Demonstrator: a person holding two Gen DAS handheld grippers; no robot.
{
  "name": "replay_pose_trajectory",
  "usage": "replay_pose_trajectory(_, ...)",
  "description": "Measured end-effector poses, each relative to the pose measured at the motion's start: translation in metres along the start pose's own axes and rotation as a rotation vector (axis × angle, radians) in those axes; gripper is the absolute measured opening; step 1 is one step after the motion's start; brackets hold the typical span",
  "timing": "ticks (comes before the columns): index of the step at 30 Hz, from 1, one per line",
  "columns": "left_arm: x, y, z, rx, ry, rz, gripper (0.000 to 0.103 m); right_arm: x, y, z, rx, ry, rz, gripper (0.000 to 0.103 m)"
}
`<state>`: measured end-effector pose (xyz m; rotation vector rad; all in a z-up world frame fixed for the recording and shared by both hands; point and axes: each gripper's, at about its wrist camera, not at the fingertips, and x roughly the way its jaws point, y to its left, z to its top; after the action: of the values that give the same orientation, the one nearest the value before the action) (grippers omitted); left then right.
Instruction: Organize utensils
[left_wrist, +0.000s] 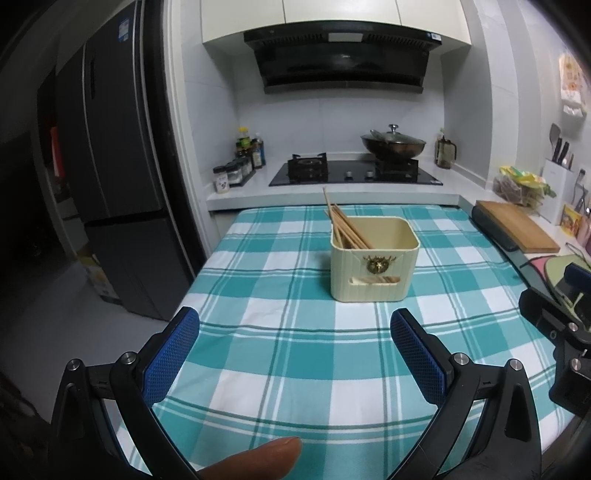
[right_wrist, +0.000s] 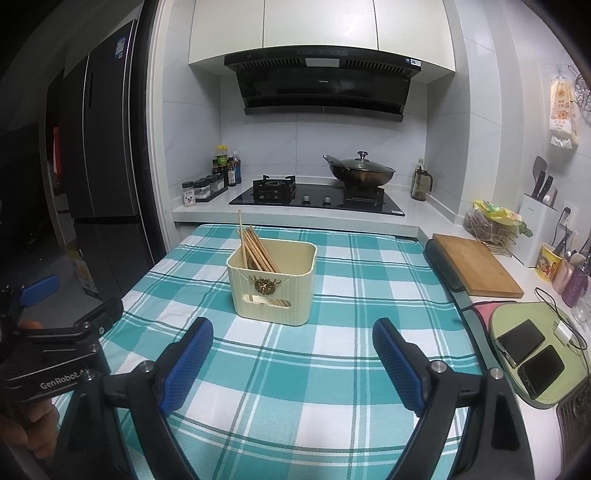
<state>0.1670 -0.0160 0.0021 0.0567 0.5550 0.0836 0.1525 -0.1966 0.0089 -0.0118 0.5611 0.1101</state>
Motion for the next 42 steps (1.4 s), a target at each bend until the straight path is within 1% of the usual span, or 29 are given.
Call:
replay_pose_trajectory(3,-0.003,0.0,0.0,-0.002,-0.002,-0.007,0.103,-0.001,0.002,-0.001,0.001,0.006,0.011,0.09)
replay_pose_trajectory(5,-0.005,0.001,0.0,0.005,-0.004,-0.005,0.103,-0.001,0.004,-0.002,-0.005,0.014,0.003,0.09)
replay_pose_trajectory(9,-0.006,0.004,-0.002,-0.004,-0.003,-0.005,0.103,-0.004,0.007,-0.001,-0.008,0.007,0.005,0.09)
replay_pose_trajectory(29,-0.006,0.0,-0.004,0.009,0.019,-0.019,0.103,-0.012,0.007,0.0,-0.01,0.009,-0.048,0.09)
replay_pose_trajectory(42,-0.004,-0.006,-0.005,0.016,0.029,-0.026,0.103,-0.011,0.006,-0.001,-0.011,0.01,-0.058,0.09)
